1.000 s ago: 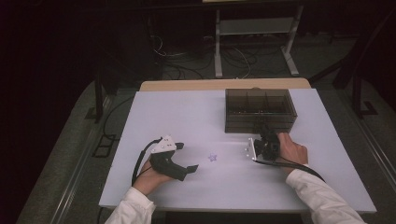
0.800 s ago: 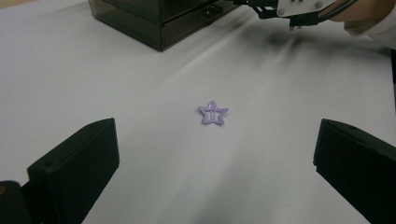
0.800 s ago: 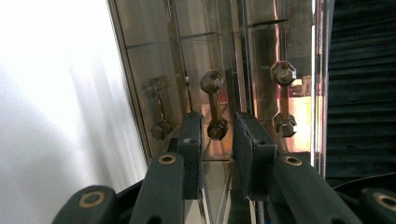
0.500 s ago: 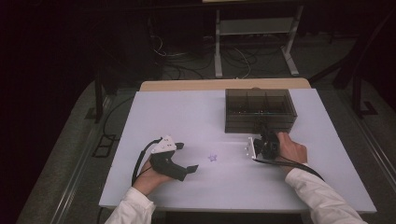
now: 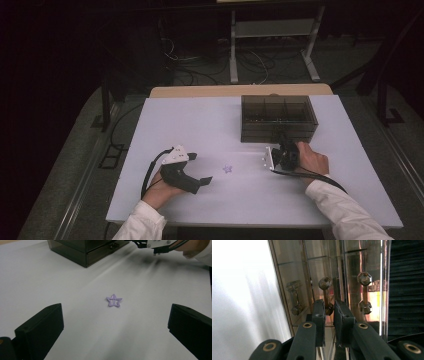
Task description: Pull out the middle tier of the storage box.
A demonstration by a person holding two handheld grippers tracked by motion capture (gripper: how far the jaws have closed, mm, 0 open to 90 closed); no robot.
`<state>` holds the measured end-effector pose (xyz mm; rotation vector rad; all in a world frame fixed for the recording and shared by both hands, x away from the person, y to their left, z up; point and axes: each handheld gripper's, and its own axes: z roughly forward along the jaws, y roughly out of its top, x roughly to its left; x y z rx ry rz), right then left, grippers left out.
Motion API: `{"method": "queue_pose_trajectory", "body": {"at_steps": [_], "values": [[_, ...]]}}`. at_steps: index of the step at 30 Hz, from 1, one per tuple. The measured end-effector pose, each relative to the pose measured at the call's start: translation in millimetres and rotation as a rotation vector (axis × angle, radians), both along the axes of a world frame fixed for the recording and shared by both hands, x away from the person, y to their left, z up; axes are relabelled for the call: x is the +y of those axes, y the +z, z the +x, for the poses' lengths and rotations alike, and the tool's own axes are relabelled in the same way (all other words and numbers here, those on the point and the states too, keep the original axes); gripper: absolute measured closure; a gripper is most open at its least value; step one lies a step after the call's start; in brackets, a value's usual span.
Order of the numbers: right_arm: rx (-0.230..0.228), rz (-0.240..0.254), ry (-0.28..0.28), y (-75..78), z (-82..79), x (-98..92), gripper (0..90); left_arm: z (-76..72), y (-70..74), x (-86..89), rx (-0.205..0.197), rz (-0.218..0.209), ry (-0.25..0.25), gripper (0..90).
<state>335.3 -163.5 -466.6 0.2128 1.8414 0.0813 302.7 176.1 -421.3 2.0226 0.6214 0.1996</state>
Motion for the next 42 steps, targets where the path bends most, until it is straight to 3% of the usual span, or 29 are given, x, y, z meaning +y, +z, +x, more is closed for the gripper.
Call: {"method": "queue_pose_trajectory", "body": {"at_steps": [42], "values": [[0.011,-0.019,0.018,2.0,-19.9,0.6,79.1,-0.1,0.0,0.0,0.001,0.001,0.005,0.0]]}}
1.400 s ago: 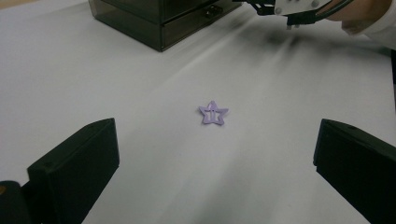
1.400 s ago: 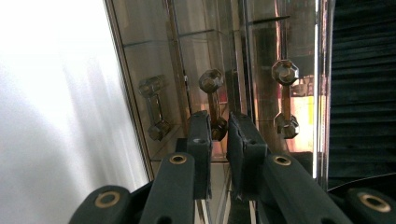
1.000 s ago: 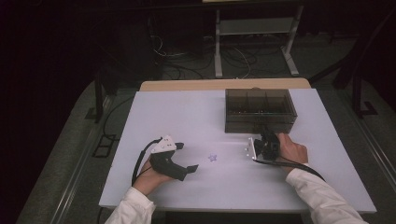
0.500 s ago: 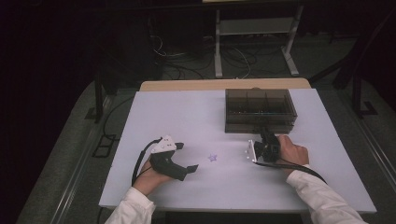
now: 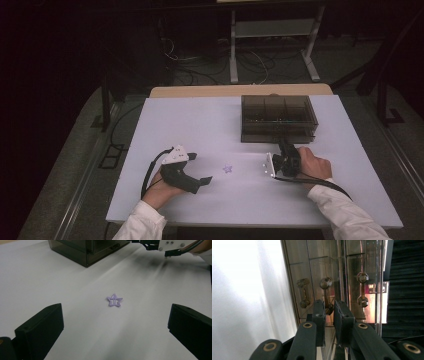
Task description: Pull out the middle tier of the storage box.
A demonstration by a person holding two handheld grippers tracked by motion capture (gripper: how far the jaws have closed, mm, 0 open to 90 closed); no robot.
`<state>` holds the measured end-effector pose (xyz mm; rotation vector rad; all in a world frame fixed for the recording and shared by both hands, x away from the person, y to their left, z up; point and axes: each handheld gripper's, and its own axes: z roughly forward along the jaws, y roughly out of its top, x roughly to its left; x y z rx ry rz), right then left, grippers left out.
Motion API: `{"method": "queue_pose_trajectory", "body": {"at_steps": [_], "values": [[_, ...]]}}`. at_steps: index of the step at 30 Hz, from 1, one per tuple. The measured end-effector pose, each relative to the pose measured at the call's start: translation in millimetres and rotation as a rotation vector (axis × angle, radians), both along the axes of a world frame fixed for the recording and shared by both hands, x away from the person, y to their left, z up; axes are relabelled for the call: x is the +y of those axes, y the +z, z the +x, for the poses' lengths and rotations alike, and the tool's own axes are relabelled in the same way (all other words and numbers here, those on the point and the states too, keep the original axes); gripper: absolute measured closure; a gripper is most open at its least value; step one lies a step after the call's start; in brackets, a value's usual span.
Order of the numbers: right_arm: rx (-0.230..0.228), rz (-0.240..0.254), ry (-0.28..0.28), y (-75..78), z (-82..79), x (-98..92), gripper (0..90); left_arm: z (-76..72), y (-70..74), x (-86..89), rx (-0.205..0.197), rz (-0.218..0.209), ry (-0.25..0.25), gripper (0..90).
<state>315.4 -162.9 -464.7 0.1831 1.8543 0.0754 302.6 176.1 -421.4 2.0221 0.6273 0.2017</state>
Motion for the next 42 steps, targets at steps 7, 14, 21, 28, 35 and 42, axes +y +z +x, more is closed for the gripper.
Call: {"method": "queue_pose_trajectory", "body": {"at_steps": [7,14,21,28,35,42], "values": [[0.002,-0.004,0.006,0.6,-4.1,-0.3,79.1,0.0,0.1,0.0,-0.001,0.001,-0.001,0.0],[0.004,-0.003,0.009,0.9,-8.4,-0.1,79.1,0.2,0.5,0.6,-0.005,0.001,-0.002,0.0],[0.001,0.004,0.010,0.7,-12.9,0.4,79.1,0.1,0.6,0.7,-0.005,0.001,-0.001,0.0],[0.003,0.001,0.016,1.0,-17.5,0.3,79.0,-0.2,0.8,0.6,-0.004,0.001,0.001,0.0],[0.001,0.000,0.017,0.6,-18.3,0.5,78.0,-0.3,0.7,0.5,-0.004,0.001,-0.001,0.0],[0.002,-0.001,0.026,0.8,-22.9,0.3,69.1,-0.1,0.5,0.7,-0.003,0.000,0.001,0.0]]}}
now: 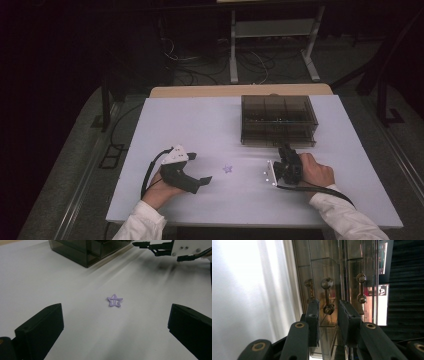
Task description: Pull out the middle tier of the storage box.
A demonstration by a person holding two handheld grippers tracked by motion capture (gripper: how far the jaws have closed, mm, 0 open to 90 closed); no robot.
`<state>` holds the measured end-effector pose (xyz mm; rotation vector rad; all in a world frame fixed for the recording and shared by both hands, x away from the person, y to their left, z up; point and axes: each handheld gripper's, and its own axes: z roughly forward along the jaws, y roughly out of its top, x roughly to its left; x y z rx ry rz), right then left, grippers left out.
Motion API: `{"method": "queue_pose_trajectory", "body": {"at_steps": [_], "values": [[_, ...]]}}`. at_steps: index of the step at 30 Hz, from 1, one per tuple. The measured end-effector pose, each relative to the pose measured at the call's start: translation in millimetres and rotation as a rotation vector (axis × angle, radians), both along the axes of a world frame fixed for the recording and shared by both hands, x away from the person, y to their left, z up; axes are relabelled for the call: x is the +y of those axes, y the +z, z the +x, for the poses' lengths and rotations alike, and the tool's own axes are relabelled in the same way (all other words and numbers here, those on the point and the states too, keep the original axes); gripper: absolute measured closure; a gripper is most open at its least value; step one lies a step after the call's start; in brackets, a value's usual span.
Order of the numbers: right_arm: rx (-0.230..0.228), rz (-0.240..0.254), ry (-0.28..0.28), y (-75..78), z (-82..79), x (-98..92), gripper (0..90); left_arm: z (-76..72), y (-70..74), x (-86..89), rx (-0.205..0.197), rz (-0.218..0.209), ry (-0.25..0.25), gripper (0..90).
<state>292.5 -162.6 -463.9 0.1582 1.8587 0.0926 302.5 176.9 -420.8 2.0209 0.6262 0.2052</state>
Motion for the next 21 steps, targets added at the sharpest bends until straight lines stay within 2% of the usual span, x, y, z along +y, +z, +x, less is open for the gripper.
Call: {"method": "queue_pose_trajectory", "body": {"at_steps": [11,21], "values": [[-0.017,0.018,-0.003,5.9,-14.7,-4.5,61.1,-0.3,0.4,-0.1,-0.002,0.003,-0.001,0.0],[-0.023,0.040,-0.028,7.0,-22.0,-9.4,44.3,-0.5,0.0,-0.5,-0.005,0.006,0.001,0.0]]}}
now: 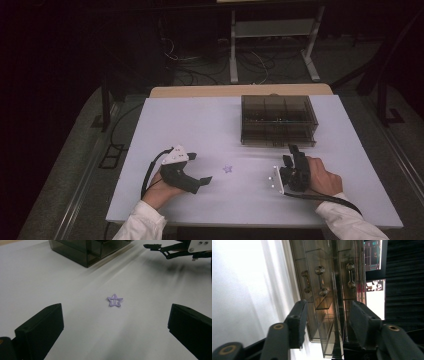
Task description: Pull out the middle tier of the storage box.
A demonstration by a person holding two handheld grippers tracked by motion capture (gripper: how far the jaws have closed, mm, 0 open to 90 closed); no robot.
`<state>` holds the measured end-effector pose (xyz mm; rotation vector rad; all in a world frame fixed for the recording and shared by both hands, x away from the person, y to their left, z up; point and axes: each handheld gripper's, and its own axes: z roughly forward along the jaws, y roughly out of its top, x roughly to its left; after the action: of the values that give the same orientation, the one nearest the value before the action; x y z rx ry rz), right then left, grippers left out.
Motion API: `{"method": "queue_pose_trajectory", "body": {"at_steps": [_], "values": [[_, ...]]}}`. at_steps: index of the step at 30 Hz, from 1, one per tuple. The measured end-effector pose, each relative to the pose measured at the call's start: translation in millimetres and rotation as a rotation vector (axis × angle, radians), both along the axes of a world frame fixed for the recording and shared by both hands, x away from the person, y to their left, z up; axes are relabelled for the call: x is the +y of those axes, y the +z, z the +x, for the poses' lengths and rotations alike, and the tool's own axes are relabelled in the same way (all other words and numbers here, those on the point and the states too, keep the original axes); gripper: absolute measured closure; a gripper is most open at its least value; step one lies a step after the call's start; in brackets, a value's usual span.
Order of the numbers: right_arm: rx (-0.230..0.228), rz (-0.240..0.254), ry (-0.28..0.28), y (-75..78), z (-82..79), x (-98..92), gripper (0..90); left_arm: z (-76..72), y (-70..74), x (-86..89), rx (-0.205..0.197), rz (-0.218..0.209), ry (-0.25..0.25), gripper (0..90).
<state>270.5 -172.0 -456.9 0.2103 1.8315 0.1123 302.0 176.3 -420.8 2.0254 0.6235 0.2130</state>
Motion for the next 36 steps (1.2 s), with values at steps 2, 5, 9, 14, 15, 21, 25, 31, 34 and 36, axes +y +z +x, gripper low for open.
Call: {"method": "queue_pose_trajectory", "body": {"at_steps": [2,5,9,14,15,21,25,31,34,36], "values": [[0.007,0.009,-0.002,-0.2,0.9,0.4,41.7,0.0,-0.1,0.0,-0.002,0.004,-0.001,0.0],[0.014,0.022,-0.007,-0.1,0.9,1.0,37.6,0.0,-0.2,-0.4,0.000,0.005,-0.002,0.0],[0.011,0.043,-0.012,1.6,0.6,0.8,31.1,0.1,-0.3,-0.3,0.000,0.004,-0.001,0.0],[0.028,0.088,-0.028,3.5,0.7,-0.1,24.6,0.2,-0.6,-0.4,0.000,0.002,-0.002,0.0],[0.032,0.092,-0.030,4.1,0.8,-0.3,22.8,0.2,-0.5,-0.4,-0.001,0.002,-0.001,0.0],[0.047,0.146,-0.048,6.7,1.0,-3.1,13.9,0.3,-0.5,-0.3,0.000,0.002,0.000,0.0],[0.049,0.202,-0.071,9.4,1.2,-5.7,5.0,0.2,-0.5,-0.4,0.000,0.002,-0.001,0.0],[0.057,0.283,-0.088,10.9,2.0,-9.6,0.0,0.3,-0.3,-0.1,-0.003,0.003,0.000,0.0],[0.080,0.329,-0.095,12.0,2.4,-11.5,0.0,0.2,-0.3,-0.2,-0.002,0.003,-0.001,0.0],[0.092,0.368,-0.099,11.9,3.2,-12.7,0.0,0.2,-0.2,-0.1,-0.003,0.003,-0.001,0.0]]}}
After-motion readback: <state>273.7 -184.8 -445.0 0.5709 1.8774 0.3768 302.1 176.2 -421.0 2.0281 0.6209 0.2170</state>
